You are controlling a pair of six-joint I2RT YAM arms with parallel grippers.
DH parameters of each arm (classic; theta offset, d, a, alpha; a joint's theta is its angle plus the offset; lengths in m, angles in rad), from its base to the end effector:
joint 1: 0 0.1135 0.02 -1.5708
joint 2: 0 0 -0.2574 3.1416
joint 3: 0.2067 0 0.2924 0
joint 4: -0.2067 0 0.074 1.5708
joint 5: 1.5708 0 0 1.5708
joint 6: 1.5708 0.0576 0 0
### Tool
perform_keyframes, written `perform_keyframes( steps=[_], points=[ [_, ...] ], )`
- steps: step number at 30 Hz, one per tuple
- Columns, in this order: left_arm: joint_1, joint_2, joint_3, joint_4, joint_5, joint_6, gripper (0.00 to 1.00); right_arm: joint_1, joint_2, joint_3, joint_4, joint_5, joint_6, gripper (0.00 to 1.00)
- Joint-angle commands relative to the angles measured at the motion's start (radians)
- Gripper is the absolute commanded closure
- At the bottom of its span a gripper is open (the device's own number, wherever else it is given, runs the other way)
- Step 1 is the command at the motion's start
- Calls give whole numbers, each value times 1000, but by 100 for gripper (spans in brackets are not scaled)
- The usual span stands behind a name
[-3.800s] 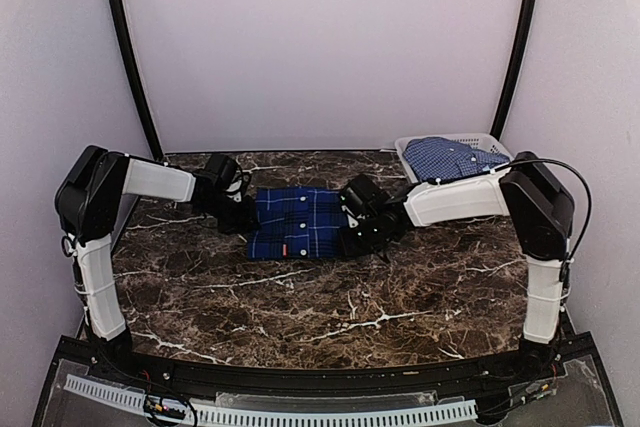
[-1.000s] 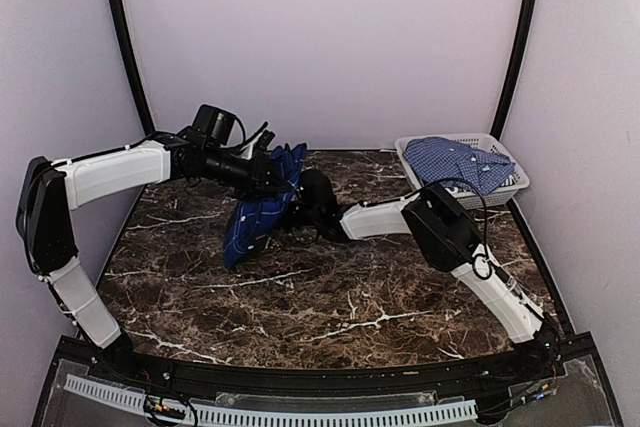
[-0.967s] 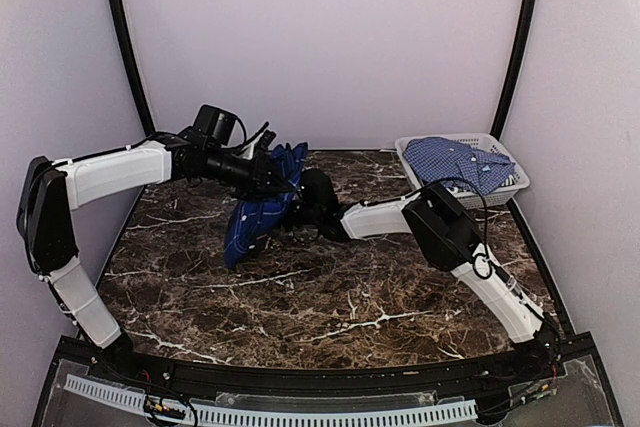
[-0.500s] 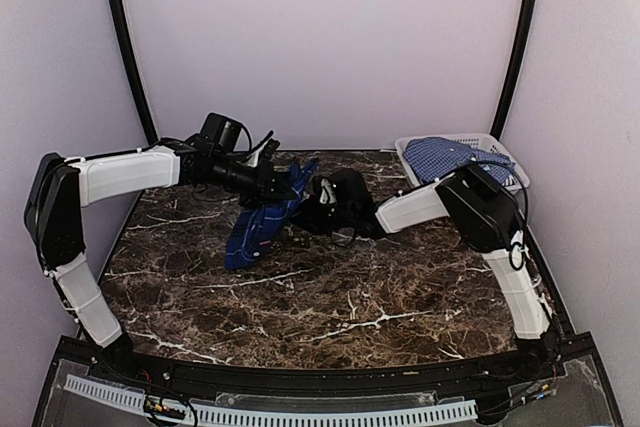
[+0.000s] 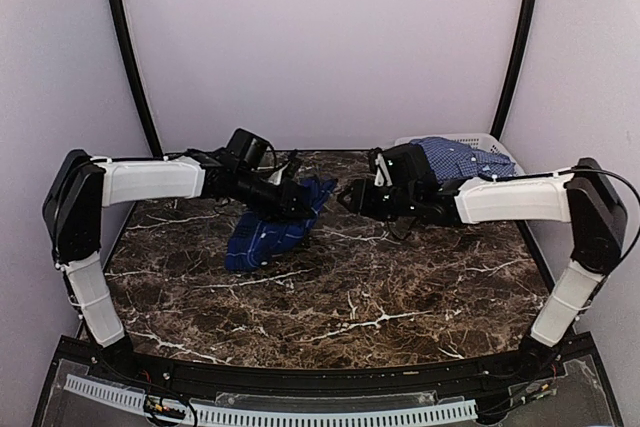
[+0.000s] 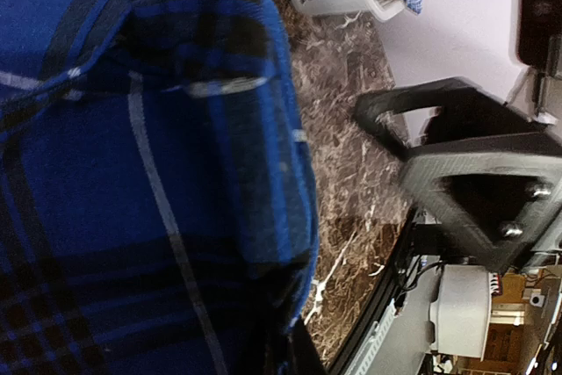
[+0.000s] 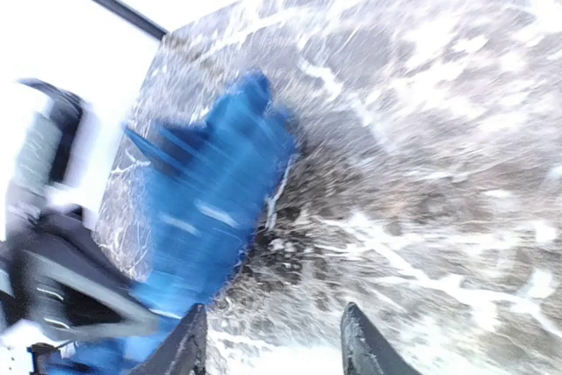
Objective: Fold and stack the long sleeve shirts
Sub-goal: Turn over the square-folded shirt at the center of the board.
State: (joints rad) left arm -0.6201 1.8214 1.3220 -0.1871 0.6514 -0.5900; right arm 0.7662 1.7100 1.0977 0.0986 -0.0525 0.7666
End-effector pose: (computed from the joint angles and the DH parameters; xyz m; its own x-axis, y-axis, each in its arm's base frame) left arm 0.3512 -0.2937 0.2026 -0.8981 0.0976 -0.4289 0.4141 0.5162 -0.7497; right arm 0.3142 0.3065 0.1884 -0.7582 0.2318 -0.6094 -0.2768 0.7318 0.6227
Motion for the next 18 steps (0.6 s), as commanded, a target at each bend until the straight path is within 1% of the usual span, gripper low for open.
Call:
perform_keyframes(
  steps=[1,2,3,4,6,8,9,12,15,17,18],
  points=[
    [-138,130,96,28,-87,-29,85,-14,-157,-74,-134,180,-64,46],
    [-173,147,142,12,-98,-29,73,-17,-174,-85,-151,185,-68,43],
    [-186,174,166,2,-118,-28,68,-19,-182,-86,-175,184,-72,42],
    [-205,181,208,-16,-127,-25,59,-18,-185,-86,-200,187,-76,40],
    [-212,183,245,-38,-152,-22,50,-15,-183,-91,-224,168,-78,36],
    [-209,161,264,-69,-197,-6,46,-10,-180,-111,-213,152,-69,34],
    [-207,152,267,-92,-237,-1,45,-7,-175,-119,-204,144,-63,34],
    [-169,91,234,-123,-293,-8,44,10,-147,-120,-197,133,-51,34],
    [-117,24,138,-130,-346,-3,44,40,-100,-106,-195,125,-39,34],
    [-61,-18,70,-139,-364,10,44,56,-66,-97,-188,118,-31,34],
    [-16,-36,49,-145,-371,21,45,65,-45,-91,-184,115,-28,34]
  ],
)
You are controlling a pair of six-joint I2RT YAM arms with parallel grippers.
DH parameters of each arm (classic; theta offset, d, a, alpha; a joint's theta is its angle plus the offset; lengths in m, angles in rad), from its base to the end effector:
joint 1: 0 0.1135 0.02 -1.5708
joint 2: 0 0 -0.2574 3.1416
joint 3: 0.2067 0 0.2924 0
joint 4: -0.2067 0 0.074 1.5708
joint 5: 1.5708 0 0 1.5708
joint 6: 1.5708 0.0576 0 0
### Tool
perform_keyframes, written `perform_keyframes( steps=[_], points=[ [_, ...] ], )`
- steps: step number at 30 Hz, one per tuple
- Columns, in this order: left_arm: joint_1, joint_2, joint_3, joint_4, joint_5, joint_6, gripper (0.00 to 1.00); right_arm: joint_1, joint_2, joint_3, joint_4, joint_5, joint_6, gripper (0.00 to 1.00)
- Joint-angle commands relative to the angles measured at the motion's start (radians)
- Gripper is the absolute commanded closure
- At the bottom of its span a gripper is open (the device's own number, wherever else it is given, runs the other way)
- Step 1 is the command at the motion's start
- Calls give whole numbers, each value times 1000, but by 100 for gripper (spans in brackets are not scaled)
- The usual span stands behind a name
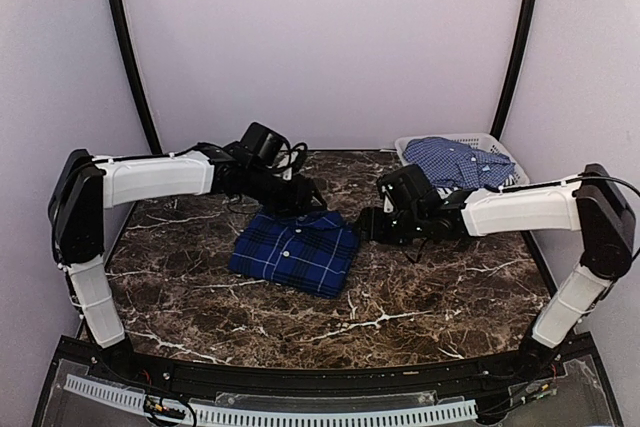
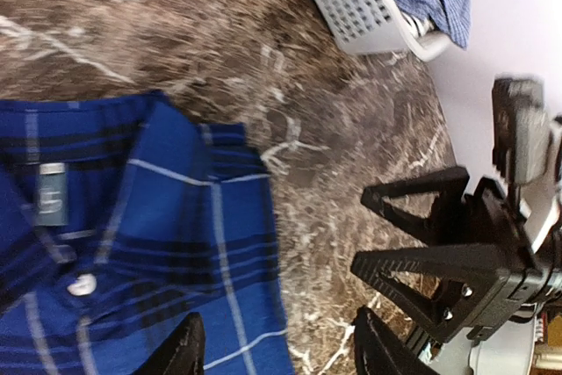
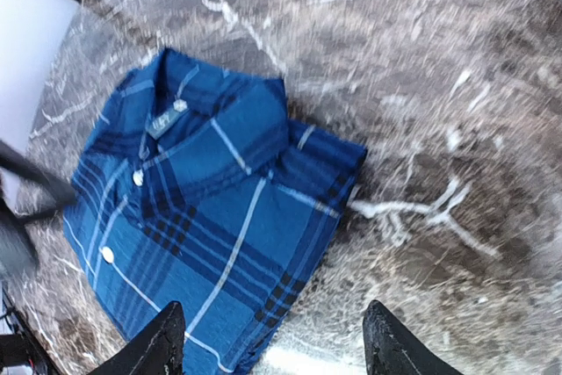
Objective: Fold and stack the long sleeve shirts
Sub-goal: Turn over the square-folded shirt at the center of the board, then adjust the square-folded shirt at the center of the board.
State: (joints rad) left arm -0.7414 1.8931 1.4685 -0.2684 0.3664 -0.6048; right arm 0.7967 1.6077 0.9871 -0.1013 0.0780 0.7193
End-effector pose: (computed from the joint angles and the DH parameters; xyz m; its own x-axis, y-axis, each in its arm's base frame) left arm 0.3440 -0.3430 0.2128 -0.8617 0.0692 -0.5027 0.4180 0.6586 -0.6257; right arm 0.2799 0.2799 0.1663 -0.7903 0.1313 -0.5985 -0.2011 0.8671 0.4558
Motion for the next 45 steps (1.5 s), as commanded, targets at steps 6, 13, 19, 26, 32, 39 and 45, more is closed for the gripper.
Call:
perform_keyframes(
  steps=[6,13,19,26,32,39,45],
  points=[
    [274,-162,-251,-99,-178,90,46,45,126,27,36,-33,33,38],
    [385,-139,-357,-50,-195,72,46,42,217,34,95,-115,40,47],
    [387,-70,-353,-2,-119,60,51,19,273,33,155,-164,46,61],
    [385,-56,-405,52,-17,26,84,-33,270,10,169,-177,25,80],
    [344,-138,-478,73,54,-9,100,-51,282,23,154,-192,-9,93],
    [265,-240,-563,2,-7,-32,100,-59,272,41,104,-156,-49,96],
    [264,-314,-599,-50,-83,-38,79,-64,230,53,21,-134,-87,84]
  ],
)
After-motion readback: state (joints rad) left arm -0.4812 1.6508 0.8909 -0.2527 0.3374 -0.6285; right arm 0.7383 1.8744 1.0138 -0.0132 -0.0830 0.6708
